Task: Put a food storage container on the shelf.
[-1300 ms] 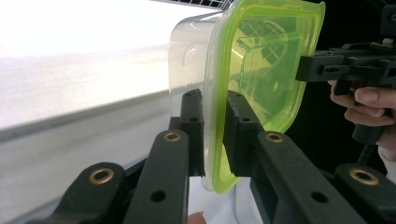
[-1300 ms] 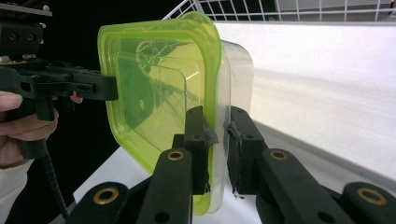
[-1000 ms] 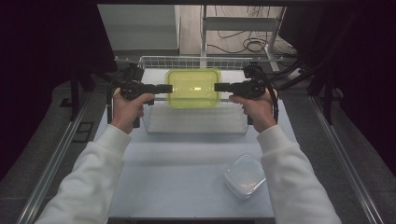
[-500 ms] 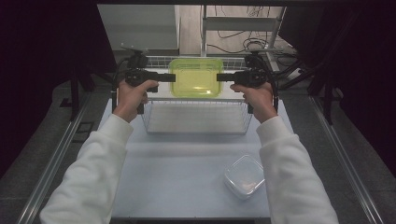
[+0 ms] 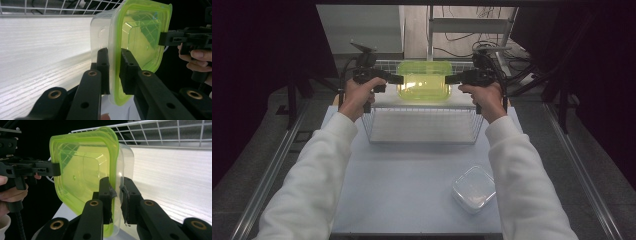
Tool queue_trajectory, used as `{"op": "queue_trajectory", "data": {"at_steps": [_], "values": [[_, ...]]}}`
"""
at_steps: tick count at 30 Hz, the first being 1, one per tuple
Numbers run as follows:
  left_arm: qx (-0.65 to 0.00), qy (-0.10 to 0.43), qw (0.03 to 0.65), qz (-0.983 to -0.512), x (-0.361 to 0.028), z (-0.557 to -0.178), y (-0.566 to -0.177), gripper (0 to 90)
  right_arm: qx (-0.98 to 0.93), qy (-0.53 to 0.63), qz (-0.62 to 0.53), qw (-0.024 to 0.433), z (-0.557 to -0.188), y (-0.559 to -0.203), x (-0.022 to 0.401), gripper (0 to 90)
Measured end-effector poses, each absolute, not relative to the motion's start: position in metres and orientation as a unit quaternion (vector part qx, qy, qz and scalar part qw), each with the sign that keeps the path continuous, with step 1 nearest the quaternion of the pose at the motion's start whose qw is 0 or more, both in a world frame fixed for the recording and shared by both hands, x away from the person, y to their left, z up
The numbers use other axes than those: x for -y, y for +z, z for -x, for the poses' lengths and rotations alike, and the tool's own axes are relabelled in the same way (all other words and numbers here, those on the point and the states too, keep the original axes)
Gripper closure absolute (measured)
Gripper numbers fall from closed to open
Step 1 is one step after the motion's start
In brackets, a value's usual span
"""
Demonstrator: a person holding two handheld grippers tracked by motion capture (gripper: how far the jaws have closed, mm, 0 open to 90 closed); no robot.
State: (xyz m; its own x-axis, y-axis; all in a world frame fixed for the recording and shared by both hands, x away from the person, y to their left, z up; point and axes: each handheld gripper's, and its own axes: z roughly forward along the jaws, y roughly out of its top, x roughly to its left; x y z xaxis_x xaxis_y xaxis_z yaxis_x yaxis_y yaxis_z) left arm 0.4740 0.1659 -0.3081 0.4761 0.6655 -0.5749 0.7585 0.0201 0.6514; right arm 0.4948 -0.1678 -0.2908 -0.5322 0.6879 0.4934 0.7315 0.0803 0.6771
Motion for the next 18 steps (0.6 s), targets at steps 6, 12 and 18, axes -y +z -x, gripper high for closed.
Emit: {"op": "queue_trajectory", "data": {"at_steps": [6,12,18], "values": [[-0.522,-0.065,0.495,-0.691,-0.165,-0.484,-0.316,79.9,0.726,-0.466,0.506,0.027,-0.502,-0.297,0.167,78.4],[-0.538,-0.072,0.49,-0.683,-0.165,-0.494,-0.316,79.6,0.707,-0.474,0.524,0.04,-0.511,-0.301,0.168,78.5],[-0.556,-0.086,0.481,-0.673,-0.164,-0.504,-0.317,78.5,0.692,-0.472,0.544,0.05,-0.521,-0.303,0.167,77.2]]}}
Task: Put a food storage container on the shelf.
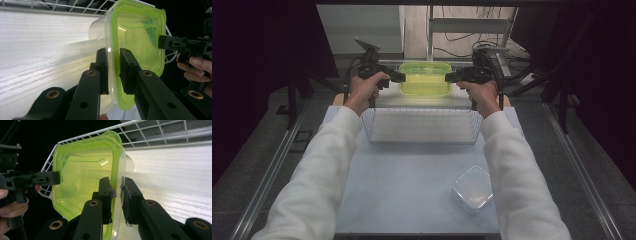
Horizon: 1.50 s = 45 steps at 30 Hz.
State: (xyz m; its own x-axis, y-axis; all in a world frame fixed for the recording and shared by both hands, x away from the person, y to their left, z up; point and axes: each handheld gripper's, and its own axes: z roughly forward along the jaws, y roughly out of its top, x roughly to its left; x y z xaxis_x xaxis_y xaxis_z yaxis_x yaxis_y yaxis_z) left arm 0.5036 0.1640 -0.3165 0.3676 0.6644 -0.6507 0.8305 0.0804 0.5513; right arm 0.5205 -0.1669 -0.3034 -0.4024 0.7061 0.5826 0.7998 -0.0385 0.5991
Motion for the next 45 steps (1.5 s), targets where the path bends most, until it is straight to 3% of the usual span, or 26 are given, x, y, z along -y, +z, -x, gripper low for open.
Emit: {"op": "queue_trajectory", "data": {"at_steps": [9,14,16,17,21,27,45], "values": [[-0.575,-0.12,0.49,-0.644,-0.167,-0.521,-0.33,74.8,0.669,-0.459,0.581,0.061,-0.534,-0.311,0.163,72.6],[-0.572,-0.116,0.497,-0.642,-0.167,-0.522,-0.333,73.0,0.66,-0.466,0.586,0.061,-0.537,-0.315,0.164,71.5],[-0.571,-0.105,0.503,-0.641,-0.166,-0.521,-0.333,71.8,0.66,-0.464,0.588,0.052,-0.537,-0.315,0.163,66.7],[-0.572,-0.088,0.503,-0.642,-0.164,-0.52,-0.332,69.9,0.66,-0.462,0.591,0.046,-0.537,-0.315,0.163,62.9],[-0.568,-0.034,0.51,-0.645,-0.16,-0.511,-0.325,44.6,0.656,-0.471,0.588,0.029,-0.532,-0.314,0.161,44.4],[-0.537,0.029,0.531,-0.655,-0.157,-0.486,-0.309,31.0,0.656,-0.505,0.561,0.005,-0.513,-0.302,0.16,28.4],[-0.46,0.044,0.536,-0.706,-0.164,-0.396,-0.321,28.3,0.751,-0.506,0.416,-0.077,-0.437,-0.294,0.196,25.3]]}}
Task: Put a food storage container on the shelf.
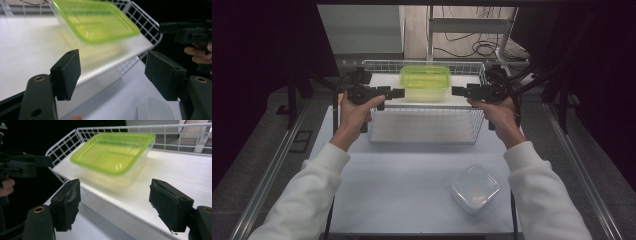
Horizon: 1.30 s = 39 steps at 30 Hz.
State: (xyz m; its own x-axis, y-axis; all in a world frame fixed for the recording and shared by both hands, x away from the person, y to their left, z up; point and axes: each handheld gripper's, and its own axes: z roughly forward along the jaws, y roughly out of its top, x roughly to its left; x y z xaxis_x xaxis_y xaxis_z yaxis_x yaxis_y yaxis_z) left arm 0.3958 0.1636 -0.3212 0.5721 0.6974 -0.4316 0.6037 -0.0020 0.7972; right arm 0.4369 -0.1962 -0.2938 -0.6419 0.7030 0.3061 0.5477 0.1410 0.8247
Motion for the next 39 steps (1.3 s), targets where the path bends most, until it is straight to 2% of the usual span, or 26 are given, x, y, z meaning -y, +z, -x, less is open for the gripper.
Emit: {"op": "queue_trajectory", "data": {"at_steps": [11,12,19,22,26,33,39], "values": [[-0.45,0.046,0.513,-0.73,-0.169,-0.331,-0.361,29.2,-0.783,0.49,-0.372,0.092,-0.372,-0.33,0.228,25.9],[-0.452,0.048,0.506,-0.733,-0.17,-0.325,-0.366,29.4,-0.784,0.487,-0.377,0.084,-0.359,-0.34,0.236,26.7],[-0.455,0.047,0.484,-0.746,-0.173,-0.296,-0.398,29.1,-0.788,0.469,-0.393,0.067,-0.333,-0.372,0.254,28.3],[-0.457,0.035,0.478,-0.749,-0.175,-0.288,-0.409,27.7,-0.787,0.465,-0.4,0.064,-0.32,-0.384,0.259,28.5],[-0.467,0.047,0.462,-0.752,-0.183,-0.273,-0.426,27.4,-0.796,0.446,-0.404,0.065,-0.299,-0.404,0.265,28.5],[-0.482,0.034,0.447,-0.753,-0.188,-0.259,-0.451,27.4,-0.802,0.428,-0.411,0.071,-0.286,-0.415,0.273,29.2],[-0.491,0.035,0.437,-0.753,-0.191,-0.252,-0.458,27.5,-0.799,0.427,-0.418,0.07,-0.284,-0.417,0.279,29.8]]}}
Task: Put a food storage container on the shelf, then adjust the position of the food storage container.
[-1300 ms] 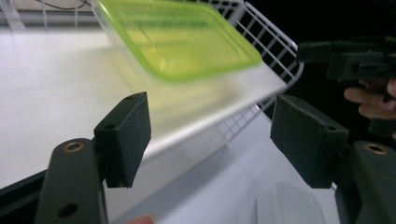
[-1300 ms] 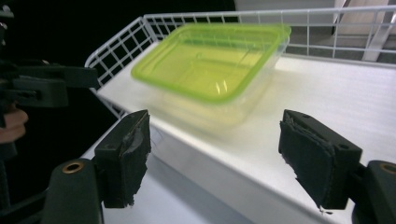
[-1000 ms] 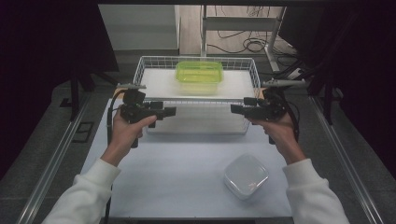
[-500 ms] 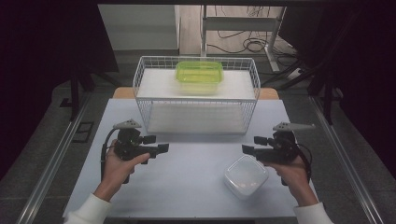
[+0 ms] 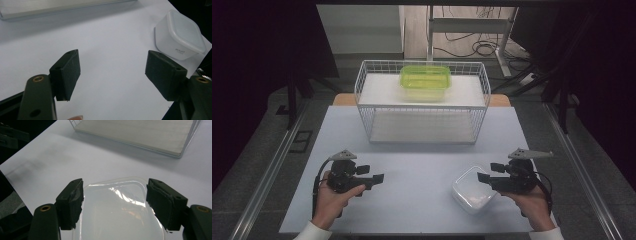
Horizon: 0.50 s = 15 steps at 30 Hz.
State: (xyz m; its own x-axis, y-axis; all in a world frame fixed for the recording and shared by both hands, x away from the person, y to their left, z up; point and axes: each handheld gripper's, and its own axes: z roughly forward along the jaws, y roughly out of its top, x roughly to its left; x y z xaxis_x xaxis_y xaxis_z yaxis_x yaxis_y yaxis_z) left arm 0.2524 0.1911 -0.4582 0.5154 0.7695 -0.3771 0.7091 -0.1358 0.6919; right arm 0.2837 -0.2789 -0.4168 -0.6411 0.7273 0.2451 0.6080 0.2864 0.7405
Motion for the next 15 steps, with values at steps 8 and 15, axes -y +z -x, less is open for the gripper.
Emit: {"op": "queue_trajectory", "data": {"at_steps": [8,15], "values": [[-0.498,0.035,0.437,-0.749,-0.19,-0.25,-0.458,28.3,-0.797,0.424,-0.423,0.078,-0.281,-0.416,0.282,31.2],[-0.502,0.042,0.431,-0.748,-0.195,-0.249,-0.46,28.0,-0.804,0.406,-0.425,0.085,-0.272,-0.418,0.291,37.2]]}}
